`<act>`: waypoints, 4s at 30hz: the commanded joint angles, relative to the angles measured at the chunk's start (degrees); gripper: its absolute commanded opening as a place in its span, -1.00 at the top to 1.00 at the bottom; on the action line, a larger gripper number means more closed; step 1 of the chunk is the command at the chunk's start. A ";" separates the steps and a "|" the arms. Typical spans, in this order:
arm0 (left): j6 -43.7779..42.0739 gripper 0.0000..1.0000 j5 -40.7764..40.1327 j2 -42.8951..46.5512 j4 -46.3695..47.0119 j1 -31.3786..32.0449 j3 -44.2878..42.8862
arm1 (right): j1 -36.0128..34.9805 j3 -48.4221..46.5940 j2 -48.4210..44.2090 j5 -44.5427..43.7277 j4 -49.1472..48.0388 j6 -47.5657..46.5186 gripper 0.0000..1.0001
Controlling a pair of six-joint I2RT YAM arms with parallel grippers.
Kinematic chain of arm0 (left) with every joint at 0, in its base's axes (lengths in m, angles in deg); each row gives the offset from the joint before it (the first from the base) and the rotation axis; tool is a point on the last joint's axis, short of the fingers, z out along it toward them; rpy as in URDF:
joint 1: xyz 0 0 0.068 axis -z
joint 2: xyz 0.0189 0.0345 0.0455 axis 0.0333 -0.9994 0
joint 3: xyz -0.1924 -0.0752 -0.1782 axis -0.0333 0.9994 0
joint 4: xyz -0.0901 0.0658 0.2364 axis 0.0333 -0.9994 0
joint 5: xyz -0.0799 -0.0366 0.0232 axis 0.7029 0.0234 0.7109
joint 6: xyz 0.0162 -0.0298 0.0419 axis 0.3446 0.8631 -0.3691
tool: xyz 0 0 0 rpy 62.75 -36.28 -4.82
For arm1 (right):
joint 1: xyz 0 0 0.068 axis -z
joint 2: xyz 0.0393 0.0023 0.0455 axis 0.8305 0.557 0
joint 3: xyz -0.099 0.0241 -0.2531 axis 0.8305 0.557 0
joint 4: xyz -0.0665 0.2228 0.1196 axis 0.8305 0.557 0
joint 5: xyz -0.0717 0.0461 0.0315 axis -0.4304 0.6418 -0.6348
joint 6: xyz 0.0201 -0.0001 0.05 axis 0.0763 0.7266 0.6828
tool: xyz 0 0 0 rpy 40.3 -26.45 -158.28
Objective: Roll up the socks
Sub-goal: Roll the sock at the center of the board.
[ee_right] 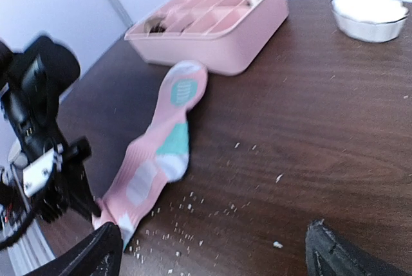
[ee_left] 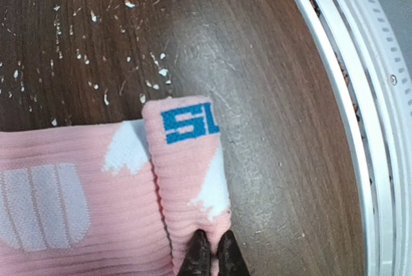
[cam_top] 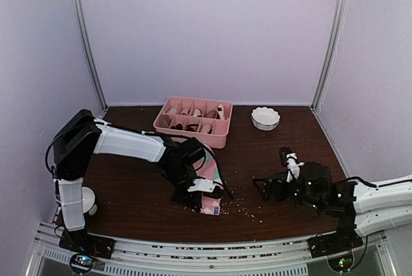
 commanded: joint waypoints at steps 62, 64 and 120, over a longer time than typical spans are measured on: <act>-4.18 1.00 13.31 -14.83 -25.31 -6.47 -13.22 | -18.39 -26.09 50.66 3.37 -9.46 -58.14 0.30; -4.19 1.00 13.05 -14.79 -25.32 -6.47 -13.34 | -17.60 -26.34 50.85 5.11 -8.33 -57.41 0.40; -2.83 0.34 -12.62 17.42 15.55 -0.87 18.92 | 0.22 -39.61 68.41 54.20 11.00 2.81 1.00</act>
